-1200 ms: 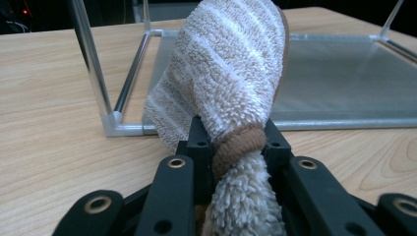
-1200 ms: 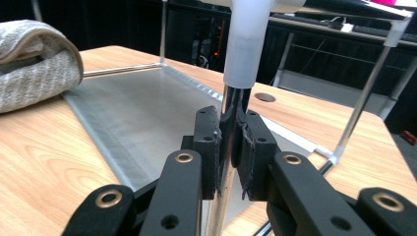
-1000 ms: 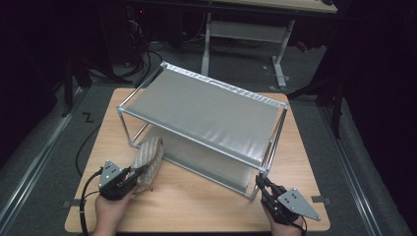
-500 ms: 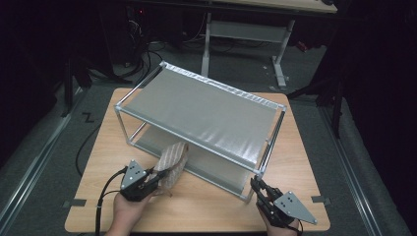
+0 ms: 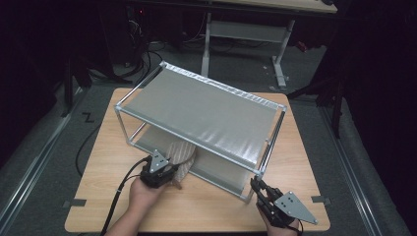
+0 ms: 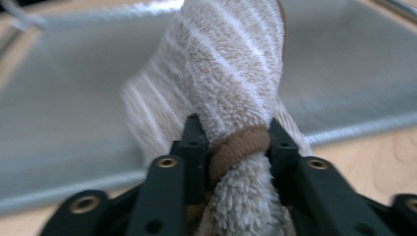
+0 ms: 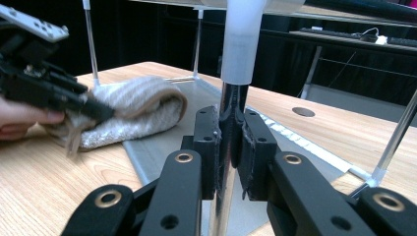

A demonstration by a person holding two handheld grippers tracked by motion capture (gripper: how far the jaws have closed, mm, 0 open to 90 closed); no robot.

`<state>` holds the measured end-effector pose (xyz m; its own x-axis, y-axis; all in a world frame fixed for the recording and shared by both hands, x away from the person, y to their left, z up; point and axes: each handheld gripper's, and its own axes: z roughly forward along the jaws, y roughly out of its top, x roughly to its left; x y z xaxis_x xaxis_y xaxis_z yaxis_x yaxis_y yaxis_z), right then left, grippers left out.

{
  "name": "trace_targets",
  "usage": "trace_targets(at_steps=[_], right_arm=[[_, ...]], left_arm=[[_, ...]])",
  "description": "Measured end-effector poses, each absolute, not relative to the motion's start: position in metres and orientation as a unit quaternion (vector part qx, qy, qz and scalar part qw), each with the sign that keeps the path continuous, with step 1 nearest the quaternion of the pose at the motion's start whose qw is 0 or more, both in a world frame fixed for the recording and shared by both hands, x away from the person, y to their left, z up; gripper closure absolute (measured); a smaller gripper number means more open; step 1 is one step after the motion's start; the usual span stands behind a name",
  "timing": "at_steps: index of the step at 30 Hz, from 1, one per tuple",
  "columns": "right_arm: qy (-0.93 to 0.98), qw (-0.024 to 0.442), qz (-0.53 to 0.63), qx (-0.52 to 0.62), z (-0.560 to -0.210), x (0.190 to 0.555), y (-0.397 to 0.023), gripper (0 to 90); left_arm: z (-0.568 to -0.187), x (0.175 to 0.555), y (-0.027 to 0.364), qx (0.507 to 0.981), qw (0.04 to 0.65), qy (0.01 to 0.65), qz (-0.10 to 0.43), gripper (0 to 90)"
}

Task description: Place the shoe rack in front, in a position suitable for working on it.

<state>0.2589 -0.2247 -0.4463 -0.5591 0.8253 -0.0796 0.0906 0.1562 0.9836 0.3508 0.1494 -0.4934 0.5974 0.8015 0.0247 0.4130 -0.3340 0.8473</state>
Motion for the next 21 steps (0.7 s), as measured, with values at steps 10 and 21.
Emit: trace_targets(at_steps=[10,21], right_arm=[[0.684,0.330,0.557,0.336,-0.446,0.259,-0.224,80.1],[0.684,0.328,0.558,0.336,-0.446,0.259,-0.225,80.1]], left_arm=[[-0.462,0.339,0.157,0.747,0.501,0.391,0.197,32.5],[-0.489,0.370,0.150,0.764,0.412,0.466,0.172,25.6]])
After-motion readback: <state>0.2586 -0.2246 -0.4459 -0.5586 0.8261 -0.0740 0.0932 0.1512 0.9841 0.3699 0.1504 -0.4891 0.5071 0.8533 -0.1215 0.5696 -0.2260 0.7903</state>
